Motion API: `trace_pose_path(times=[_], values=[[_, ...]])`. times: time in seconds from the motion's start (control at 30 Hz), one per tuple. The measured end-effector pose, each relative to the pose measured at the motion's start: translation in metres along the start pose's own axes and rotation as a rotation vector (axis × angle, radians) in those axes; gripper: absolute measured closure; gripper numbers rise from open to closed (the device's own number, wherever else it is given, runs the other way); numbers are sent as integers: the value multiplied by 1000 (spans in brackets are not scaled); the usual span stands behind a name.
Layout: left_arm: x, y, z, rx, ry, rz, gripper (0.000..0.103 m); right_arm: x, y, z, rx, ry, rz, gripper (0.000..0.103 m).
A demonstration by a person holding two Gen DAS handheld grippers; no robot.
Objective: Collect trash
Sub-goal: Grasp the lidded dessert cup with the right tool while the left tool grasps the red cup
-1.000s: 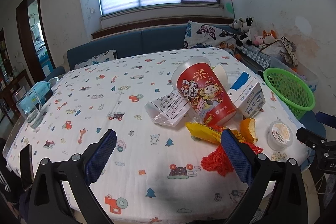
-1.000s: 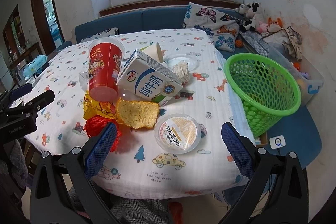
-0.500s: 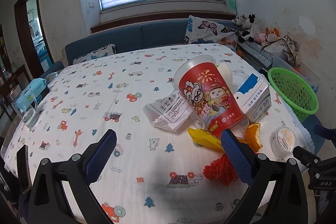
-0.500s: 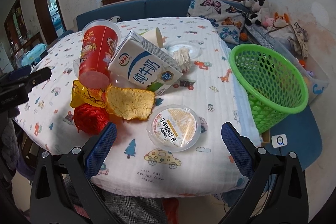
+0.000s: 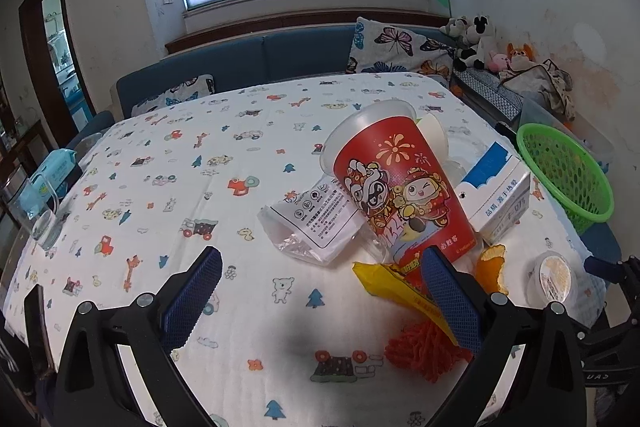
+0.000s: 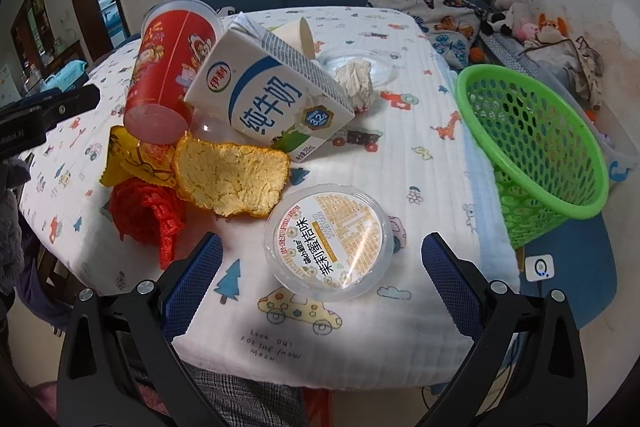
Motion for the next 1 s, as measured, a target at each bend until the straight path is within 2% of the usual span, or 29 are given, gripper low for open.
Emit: trace_pose_path(times=[0.37, 0.73, 1.0], values=[[-6, -4, 15, 22, 26, -13, 7, 5, 1, 19, -26, 29, -15, 5], [-11, -14, 31, 117, 79, -88, 7, 7, -5, 34, -51, 54, -12, 8], [-21, -29, 43, 162, 103, -133, 7, 9, -2, 40, -77, 71, -13, 19]])
Point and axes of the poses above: each gripper's, at about its wrist camera, not at the fingertips, and z roughly the way its jaws point, y to its left, x to its underside, the point moved 9 cm from there along z, roughly the way its jaws point, and after that the axes turned 12 degrees about -y, right-handed, at the moved point
